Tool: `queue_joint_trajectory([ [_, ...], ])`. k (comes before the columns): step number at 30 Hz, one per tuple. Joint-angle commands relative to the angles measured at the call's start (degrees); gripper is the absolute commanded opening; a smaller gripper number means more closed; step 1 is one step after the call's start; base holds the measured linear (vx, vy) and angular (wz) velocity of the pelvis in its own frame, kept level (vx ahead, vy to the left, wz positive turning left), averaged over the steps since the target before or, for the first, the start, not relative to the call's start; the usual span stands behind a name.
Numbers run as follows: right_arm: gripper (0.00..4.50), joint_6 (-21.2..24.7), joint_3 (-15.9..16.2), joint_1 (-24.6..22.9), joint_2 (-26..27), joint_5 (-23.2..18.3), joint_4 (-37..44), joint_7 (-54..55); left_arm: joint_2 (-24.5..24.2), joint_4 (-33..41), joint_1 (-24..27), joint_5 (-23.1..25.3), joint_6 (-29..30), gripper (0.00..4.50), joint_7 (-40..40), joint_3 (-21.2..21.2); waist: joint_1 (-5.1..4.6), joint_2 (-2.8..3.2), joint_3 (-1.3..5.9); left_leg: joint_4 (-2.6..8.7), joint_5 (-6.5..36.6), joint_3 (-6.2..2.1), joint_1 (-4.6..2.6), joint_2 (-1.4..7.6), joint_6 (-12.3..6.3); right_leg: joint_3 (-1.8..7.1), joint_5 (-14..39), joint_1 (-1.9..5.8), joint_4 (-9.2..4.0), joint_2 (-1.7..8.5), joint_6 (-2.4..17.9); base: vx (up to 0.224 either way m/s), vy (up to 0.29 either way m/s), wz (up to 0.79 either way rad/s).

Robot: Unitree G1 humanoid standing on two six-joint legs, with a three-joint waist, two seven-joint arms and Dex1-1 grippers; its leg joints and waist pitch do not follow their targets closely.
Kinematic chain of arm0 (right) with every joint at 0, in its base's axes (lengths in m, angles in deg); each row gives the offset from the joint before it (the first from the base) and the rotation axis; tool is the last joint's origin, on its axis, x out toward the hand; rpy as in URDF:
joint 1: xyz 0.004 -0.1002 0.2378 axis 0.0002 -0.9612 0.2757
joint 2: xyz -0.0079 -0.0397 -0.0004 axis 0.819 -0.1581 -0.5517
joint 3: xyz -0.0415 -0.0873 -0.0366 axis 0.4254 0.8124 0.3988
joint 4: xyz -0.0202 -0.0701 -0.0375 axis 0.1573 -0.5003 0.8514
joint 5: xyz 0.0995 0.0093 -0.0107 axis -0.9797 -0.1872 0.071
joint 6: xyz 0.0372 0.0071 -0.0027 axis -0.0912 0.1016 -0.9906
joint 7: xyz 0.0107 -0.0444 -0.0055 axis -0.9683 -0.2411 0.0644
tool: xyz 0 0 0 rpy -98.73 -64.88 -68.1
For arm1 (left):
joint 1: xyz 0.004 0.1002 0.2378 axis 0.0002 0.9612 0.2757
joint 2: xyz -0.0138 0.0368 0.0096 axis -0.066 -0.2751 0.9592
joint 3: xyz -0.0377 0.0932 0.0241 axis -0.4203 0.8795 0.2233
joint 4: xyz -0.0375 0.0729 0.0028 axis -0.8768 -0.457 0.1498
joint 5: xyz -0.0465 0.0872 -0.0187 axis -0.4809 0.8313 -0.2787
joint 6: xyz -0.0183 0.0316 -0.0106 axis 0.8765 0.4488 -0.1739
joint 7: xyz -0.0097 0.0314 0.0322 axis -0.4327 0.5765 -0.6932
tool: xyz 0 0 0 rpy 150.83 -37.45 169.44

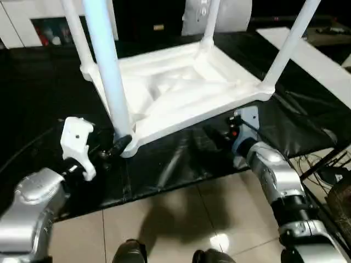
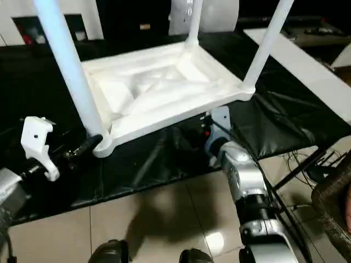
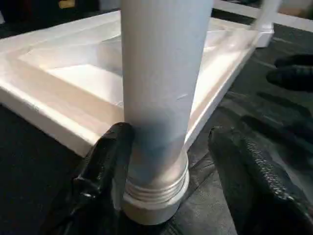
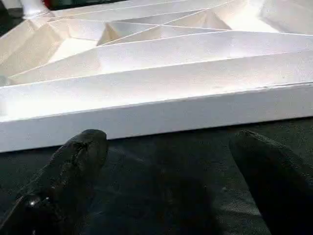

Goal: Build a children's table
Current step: Rotate table base

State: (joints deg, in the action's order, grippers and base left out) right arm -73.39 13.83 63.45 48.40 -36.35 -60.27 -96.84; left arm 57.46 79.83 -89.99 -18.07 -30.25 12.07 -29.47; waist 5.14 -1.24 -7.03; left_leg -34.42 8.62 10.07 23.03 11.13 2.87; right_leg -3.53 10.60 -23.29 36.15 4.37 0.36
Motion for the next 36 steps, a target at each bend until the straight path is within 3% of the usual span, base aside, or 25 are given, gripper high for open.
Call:
queue_joint_trajectory([
  [1,4.5,1.1,0.4,-0.3,0.0,-0.1,0.8,0.6,-0.3,-1.6,-1.7,-1.8,-1.6,3.14,-2.6,0.6,-0.22,1.11,4.96,4.91,22.6,-0.88,-2.28,1.76,3.95,2.73,22.1,1.21,-5.47,3.4,7.5,0.0,0.0,0.0],
  [2,4.5,1.0,0.4,-0.1,0.2,0.0,0.4,0.8,-0.8,-2.8,-2.6,-1.9,-1.8,3.14,-3.5,1.0,-0.14,1.29,5.16,4.82,23.1,-0.87,-2.59,1.77,4.34,2.74,21.6,1.02,-5.42,3.39,7.8,0.0,0.0,0.0],
  [3,4.5,1.0,0.4,0.1,0.3,0.1,0.1,0.8,-1.1,-3.5,-3.2,-1.9,-2.0,3.3,-4.0,1.3,-0.14,1.22,5.23,4.85,23.1,-0.88,-2.49,1.7,4.4,2.72,20.9,1.11,-5.35,3.31,8.1,0.0,0.0,0.0],
  [10,4.5,2.4,0.9,2.6,0.9,1.8,-4.9,1.8,-0.2,-12.1,-9.9,-3.8,-4.1,3.3,-6.5,1.3,-0.09,1.52,5.52,4.81,22.5,-0.89,-2.44,1.57,4.83,2.73,18.4,1.4,-4.99,3.44,9.6,0.0,0.0,0.0],
  [14,4.5,0.3,0.2,6.2,2.7,1.9,-11.8,3.2,2.0,-14.6,-13.7,-6.9,-2.7,3.58,-8.1,1.8,-0.18,1.53,5.87,4.64,20.6,-0.87,-2.12,1.62,4.75,2.7,15.5,1.86,-4.53,3.73,11.0,0.0,0.0,0.0],
  [17,4.5,-1.3,-0.6,9.4,4.2,1.7,-17.0,4.7,2.0,-12.5,-13.5,-8.8,-0.7,3.78,-11.4,4.4,-0.1,1.79,6.05,4.41,18.7,-0.68,-2.2,1.68,4.07,2.71,12.8,1.85,-4.29,3.59,11.8,0.0,0.0,0.0],
  [23,4.5,-3.6,-1.0,13.5,6.6,2.1,-22.4,6.3,0.8,-2.5,-8.2,-15.1,5.9,4.2,-14.9,8.6,-0.7,1.79,6.47,4.24,14.0,-0.64,-1.48,1.76,3.02,2.45,5.7,2.7,-3.03,3.37,13.9,0.0,0.0,0.0],
  [25,4.5,-3.9,-0.8,14.0,7.1,2.2,-22.9,6.2,0.7,-0.2,-7.0,-16.0,7.0,4.41,-15.1,9.9,-1.24,1.35,6.35,4.18,13.9,-0.4,-1.48,1.61,2.43,2.54,5.8,2.73,-3.27,3.18,14.1,0.0,0.0,0.0],
  [26,4.5,-4.3,-0.7,14.4,7.3,2.2,-23.6,6.0,0.8,0.5,-6.6,-16.4,7.4,4.41,-15.1,10.5,-1.42,1.56,6.29,4.18,14.1,-0.44,-1.51,1.61,2.24,2.54,7.0,2.79,-3.35,3.25,13.9,0.0,0.0,0.0],
  [27,4.5,-4.5,-0.6,14.7,7.5,2.3,-24.0,5.9,1.1,1.4,-6.1,-16.8,7.7,4.41,-14.9,11.3,-1.71,1.29,6.14,4.17,14.7,-0.36,-1.52,1.59,2.21,2.6,8.6,2.7,-3.57,3.23,13.7,0.0,0.0,0.0],
  [33,4.5,-6.3,-0.2,16.5,8.2,3.1,-27.3,5.1,4.9,2.4,-7.3,-15.9,8.0,4.41,-12.7,15.5,-2.23,1.16,5.83,4.2,17.2,-0.38,-1.67,1.65,2.72,2.66,14.5,2.46,-4.21,3.27,12.0,0.0,0.0,0.0],
  [36,4.5,-7.0,-0.3,17.2,8.4,3.5,-28.7,4.2,6.5,1.7,-8.9,-15.5,7.8,4.41,-12.1,17.7,-2.23,1.23,6.05,4.06,16.5,-0.36,-1.8,1.64,2.54,2.65,12.7,2.4,-4.06,3.17,12.3,0.0,0.0,0.0],
])
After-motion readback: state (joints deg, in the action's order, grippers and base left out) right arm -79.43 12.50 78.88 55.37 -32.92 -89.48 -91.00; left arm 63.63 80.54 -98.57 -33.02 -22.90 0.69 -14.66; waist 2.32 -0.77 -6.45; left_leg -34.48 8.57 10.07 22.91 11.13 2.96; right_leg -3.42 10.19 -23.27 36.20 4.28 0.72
